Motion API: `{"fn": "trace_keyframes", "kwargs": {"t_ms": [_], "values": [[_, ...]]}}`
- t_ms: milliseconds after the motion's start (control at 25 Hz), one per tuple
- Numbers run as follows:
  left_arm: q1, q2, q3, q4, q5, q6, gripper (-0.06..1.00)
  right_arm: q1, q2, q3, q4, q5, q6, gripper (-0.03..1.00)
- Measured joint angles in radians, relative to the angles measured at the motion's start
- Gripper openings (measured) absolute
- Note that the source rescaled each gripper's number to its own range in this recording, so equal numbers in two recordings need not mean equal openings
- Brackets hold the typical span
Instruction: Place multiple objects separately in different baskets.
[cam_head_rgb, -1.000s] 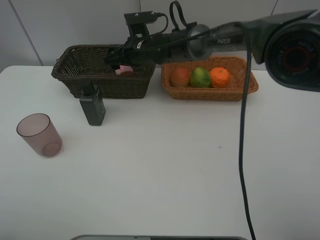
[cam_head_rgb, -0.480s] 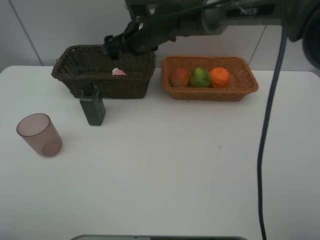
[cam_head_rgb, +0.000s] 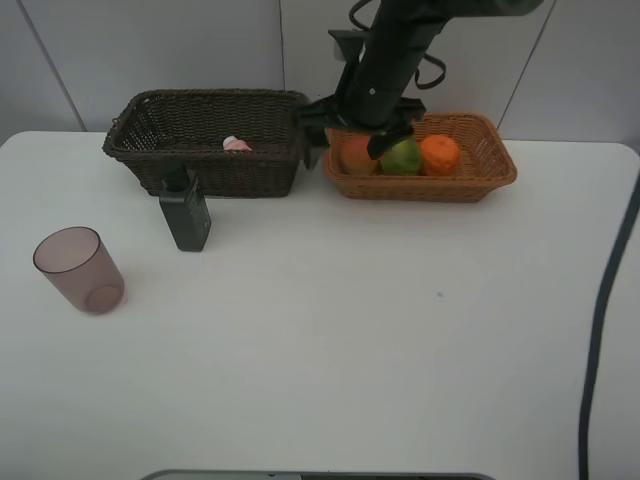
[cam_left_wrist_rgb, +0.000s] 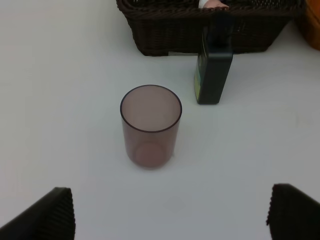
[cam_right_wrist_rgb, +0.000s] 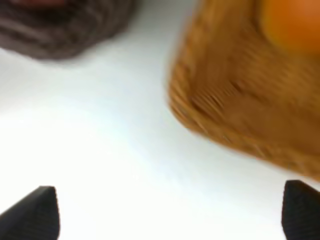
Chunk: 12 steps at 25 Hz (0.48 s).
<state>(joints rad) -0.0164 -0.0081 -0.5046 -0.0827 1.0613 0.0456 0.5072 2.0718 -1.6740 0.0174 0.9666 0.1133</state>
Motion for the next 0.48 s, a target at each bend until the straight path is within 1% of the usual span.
{"fn": "trace_keyframes", "kwargs": {"t_ms": [80, 200, 320, 480], "values": [[0.0, 0.0, 0.0, 0.0, 0.0, 0.0, 0.99, -0.036, -0.068, 0.094, 0.0, 0.001, 0.017, 0.96], [0.0, 0.0, 0.0, 0.0, 0.0, 0.0, 0.99, -0.105, -0.174, 0.253, 0.003, -0.03, 0.042, 0.96], [0.0, 0.0, 0.0, 0.0, 0.0, 0.0, 0.99, -0.19, -0.294, 0.405, 0.011, -0.071, 0.059, 0.96], [0.0, 0.0, 0.0, 0.0, 0.0, 0.0, 0.99, -0.298, -0.479, 0.567, 0.012, -0.087, 0.059, 0.96]]}}
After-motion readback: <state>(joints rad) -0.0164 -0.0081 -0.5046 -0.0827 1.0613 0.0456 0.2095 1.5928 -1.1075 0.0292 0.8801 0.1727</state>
